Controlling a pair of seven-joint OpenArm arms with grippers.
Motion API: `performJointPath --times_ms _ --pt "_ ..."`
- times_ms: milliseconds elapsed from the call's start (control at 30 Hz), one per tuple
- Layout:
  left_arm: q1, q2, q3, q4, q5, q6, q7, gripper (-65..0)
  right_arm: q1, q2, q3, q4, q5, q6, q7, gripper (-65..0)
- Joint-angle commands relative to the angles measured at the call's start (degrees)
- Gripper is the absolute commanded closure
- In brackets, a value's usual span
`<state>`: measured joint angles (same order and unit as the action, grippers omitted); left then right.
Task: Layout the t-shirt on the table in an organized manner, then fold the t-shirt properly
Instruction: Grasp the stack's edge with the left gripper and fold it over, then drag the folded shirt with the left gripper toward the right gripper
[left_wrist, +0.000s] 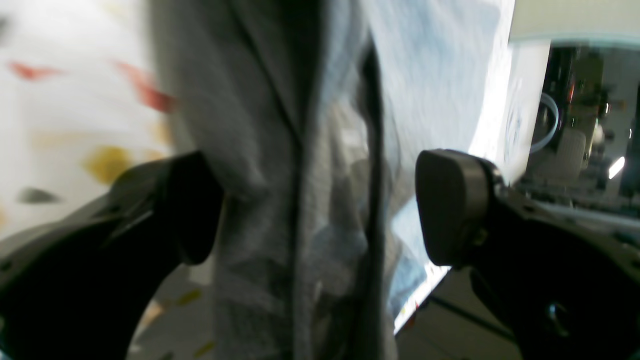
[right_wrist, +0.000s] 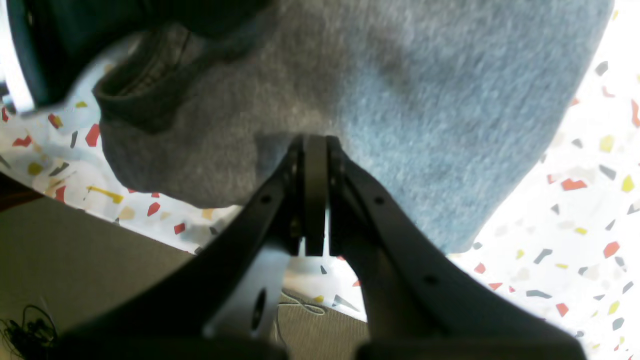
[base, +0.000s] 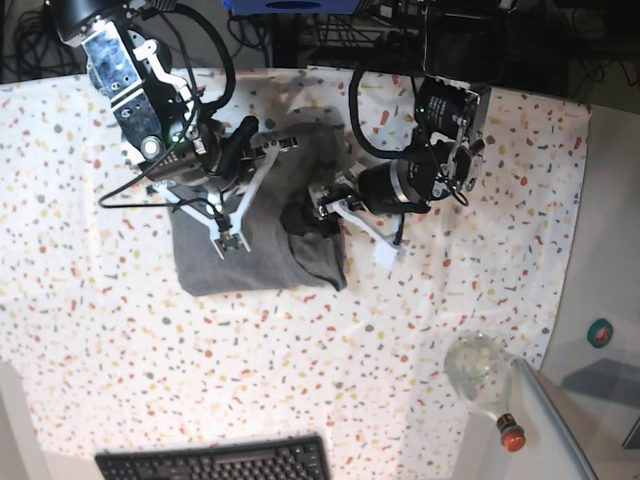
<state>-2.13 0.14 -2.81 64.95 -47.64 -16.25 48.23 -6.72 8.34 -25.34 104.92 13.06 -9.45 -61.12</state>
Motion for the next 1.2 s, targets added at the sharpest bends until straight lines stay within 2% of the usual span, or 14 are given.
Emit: performJointPath --times_ms 0,67,167,233,333,433,500,633,767,833,967,1167 --pt "-0.7 -0.3 0.0 0.5 -0.1 0.2 0.1 -50.7 0.4 -0.1 0.3 0.9 0.0 0.1 0.7 0.0" --pt "-1.3 -0.7 0.2 0.5 0.0 0.2 0.2 -34.2 0.2 0.0 2.4 1.1 -0.1 0.1 0.8 0.0" --pt "-2.7 -1.8 0.3 0.2 2.1 0.2 0.4 -0.3 -1.9 -0.1 8.3 1.8 0.0 0.1 5.3 0.0" --pt "-4.2 -2.0 0.3 -0.5 5.0 0.2 0.6 0.0 -3.9 -0.1 12.1 2.6 0.0 0.2 9.4 0.0" --pt "-7.4 -3.0 0.4 -2.0 11.5 0.2 4.1 0.0 -6.5 -0.1 17.4 3.3 0.1 0.2 15.5 0.0" --pt "-11.7 -4.1 4.1 -3.8 19.9 -0.1 6.1 0.0 -8.6 -0.2 22.6 3.2 0.1 0.2 19.9 0.0" --pt "-15.1 -5.6 11.5 -4.7 24.8 -0.1 5.8 0.0 -9.3 -0.2 25.6 3.2 0.1 0.2 21.5 0.0" --pt "-21.6 -9.3 34.0 -4.5 32.3 -0.1 4.0 0.0 -9.5 -0.2 31.2 3.0 0.1 0.2 21.4 0.0" --pt "-24.6 -11.4 53.4 -5.0 39.3 -0.1 -4.2 0.0 -9.6 -0.1 35.6 2.9 0.1 0.3 21.4 0.0" --pt "-24.6 -11.4 59.1 -5.1 43.1 -0.1 -9.1 0.0 -10.0 -0.1 37.1 2.9 0.1 0.3 21.4 0.0" --pt "-23.7 -10.6 60.5 -5.1 50.8 -0.1 -16.4 0.0 -11.2 -0.1 38.1 2.6 0.0 0.3 21.4 0.0" --pt "-24.2 -6.8 60.8 -4.9 54.9 -0.1 -18.1 0.0 -11.3 -0.1 38.2 -0.4 0.0 0.3 21.4 0.0"
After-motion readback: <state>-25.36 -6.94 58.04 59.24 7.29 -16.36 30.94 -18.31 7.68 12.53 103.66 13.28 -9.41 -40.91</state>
